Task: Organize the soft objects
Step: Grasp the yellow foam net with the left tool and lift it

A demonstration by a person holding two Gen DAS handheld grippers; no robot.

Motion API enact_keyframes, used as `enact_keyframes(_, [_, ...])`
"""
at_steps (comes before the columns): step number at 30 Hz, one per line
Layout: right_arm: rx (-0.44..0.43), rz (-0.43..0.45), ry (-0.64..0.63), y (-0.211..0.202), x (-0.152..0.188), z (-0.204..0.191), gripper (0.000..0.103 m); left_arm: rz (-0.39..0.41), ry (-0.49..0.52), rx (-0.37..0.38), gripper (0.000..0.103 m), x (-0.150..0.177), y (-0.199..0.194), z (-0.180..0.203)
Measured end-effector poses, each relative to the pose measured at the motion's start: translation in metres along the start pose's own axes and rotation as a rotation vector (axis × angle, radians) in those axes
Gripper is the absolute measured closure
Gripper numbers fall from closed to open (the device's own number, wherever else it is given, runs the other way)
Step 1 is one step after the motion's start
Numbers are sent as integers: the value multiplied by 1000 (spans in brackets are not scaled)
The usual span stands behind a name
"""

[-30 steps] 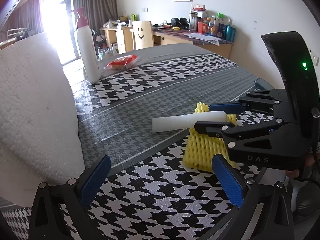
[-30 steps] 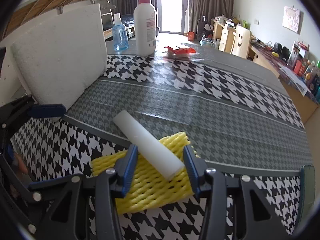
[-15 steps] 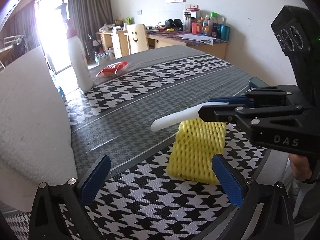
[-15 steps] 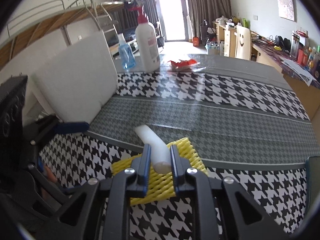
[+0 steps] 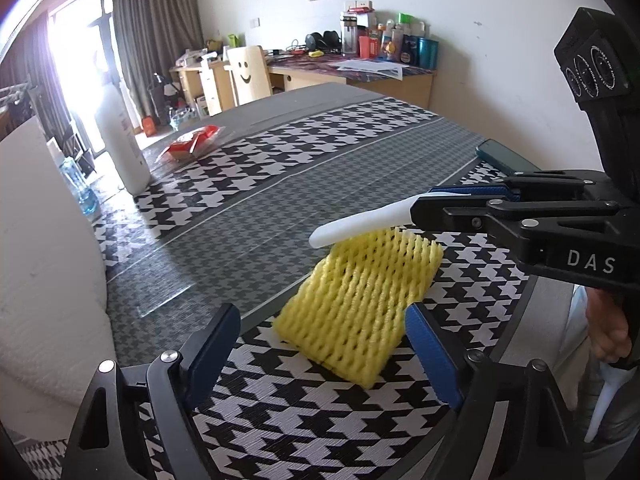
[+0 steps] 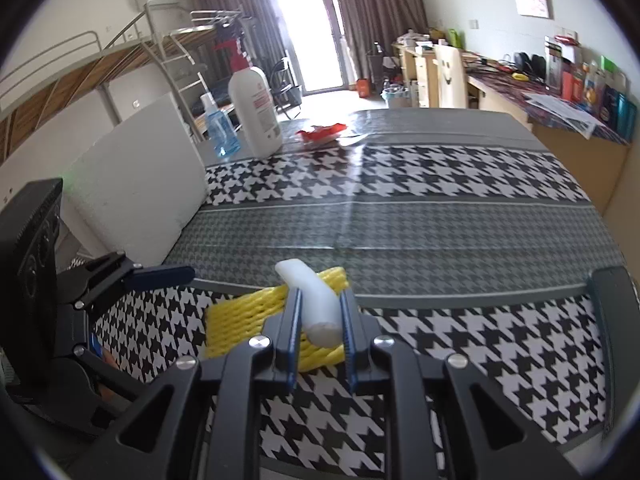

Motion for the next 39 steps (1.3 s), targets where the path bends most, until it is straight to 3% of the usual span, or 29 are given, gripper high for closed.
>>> enact_keyframes(4, [7, 1, 16, -1, 3, 3, 81, 12, 36, 7, 18, -2, 0, 9])
enact_keyframes(15, [6, -13, 63, 0, 14, 16, 81, -25, 85, 34, 47, -6, 17, 21])
enact_keyframes(19, [-1, -8, 72, -2, 17, 16, 81, -24, 92, 46, 62, -6, 17, 24])
enact_keyframes(24, [-15, 11, 97, -9, 14, 16, 81, -27, 89, 55, 91, -8, 15, 25])
enact_keyframes(39, [-21, 81, 117, -29, -8, 2, 81, 26, 37, 19, 93, -1, -15, 0])
Point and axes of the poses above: each gripper's, at about its wrist camera, not at the fingertips, and y roughly the way its jaws point, z to its right, x to its underside, the point moved 7 cm from there along y, roughly the way its jaws point, and after that the axes turned 5 degrees about -z, right-handed, at the moved point
